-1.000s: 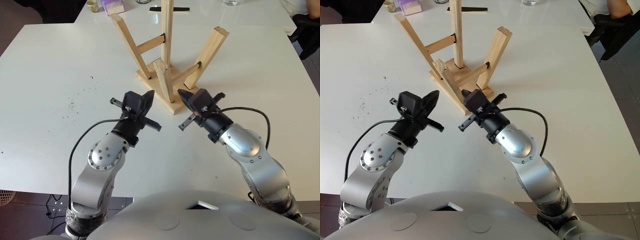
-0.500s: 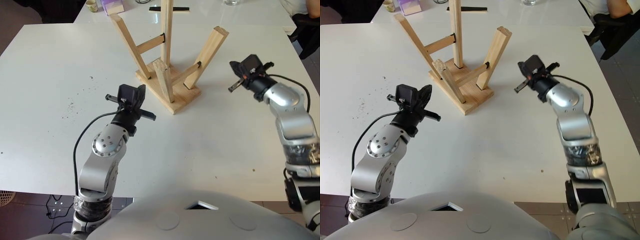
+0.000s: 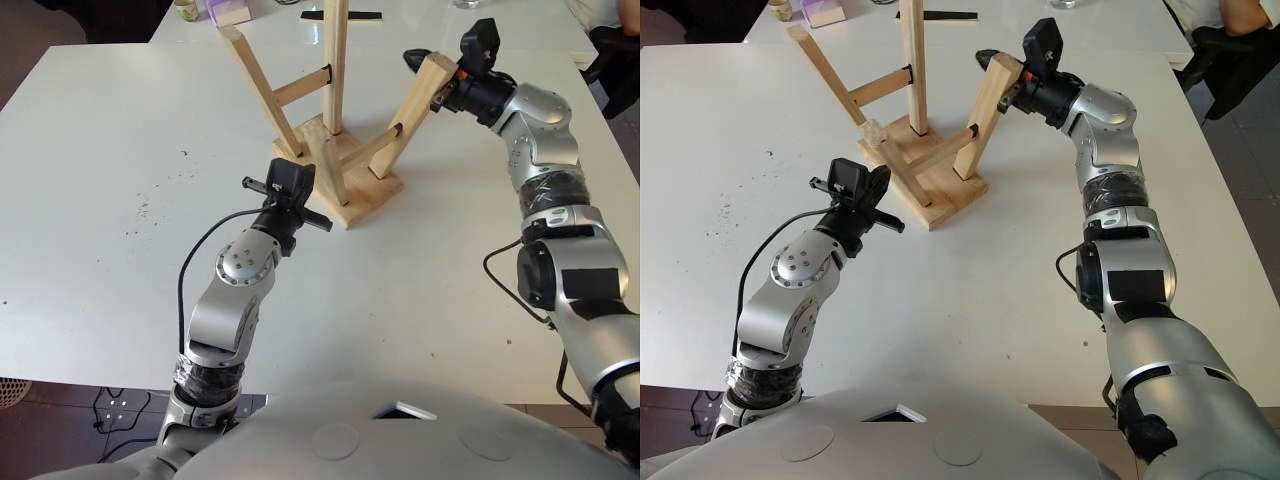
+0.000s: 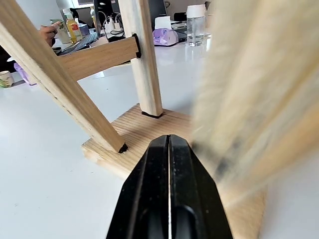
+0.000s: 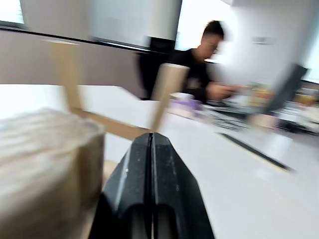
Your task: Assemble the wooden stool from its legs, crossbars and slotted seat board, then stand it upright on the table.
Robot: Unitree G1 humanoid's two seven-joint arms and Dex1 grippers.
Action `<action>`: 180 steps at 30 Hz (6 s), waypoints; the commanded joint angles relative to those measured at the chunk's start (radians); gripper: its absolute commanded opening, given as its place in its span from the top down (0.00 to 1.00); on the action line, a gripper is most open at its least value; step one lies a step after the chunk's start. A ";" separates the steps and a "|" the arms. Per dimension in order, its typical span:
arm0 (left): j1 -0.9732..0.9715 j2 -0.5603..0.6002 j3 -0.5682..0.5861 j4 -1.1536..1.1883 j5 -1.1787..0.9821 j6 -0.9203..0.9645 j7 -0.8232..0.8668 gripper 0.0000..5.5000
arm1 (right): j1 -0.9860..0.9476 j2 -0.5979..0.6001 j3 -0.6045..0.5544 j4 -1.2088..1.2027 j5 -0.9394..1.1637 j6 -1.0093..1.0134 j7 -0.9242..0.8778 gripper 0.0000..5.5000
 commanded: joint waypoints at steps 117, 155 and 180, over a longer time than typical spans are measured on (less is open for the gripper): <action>0.231 0.465 0.421 0.323 -0.406 -0.236 -0.535 1.00 | 1.075 -0.271 0.157 -1.470 0.108 0.586 -0.243 1.00; 0.414 0.260 0.283 0.040 -0.453 -0.118 -0.410 1.00 | 0.464 -0.615 -0.519 -1.009 1.038 0.546 -0.774 1.00; 0.329 0.268 0.152 0.008 -0.453 -0.002 -0.387 1.00 | 1.007 -0.641 0.070 -0.744 -0.160 0.079 -0.245 1.00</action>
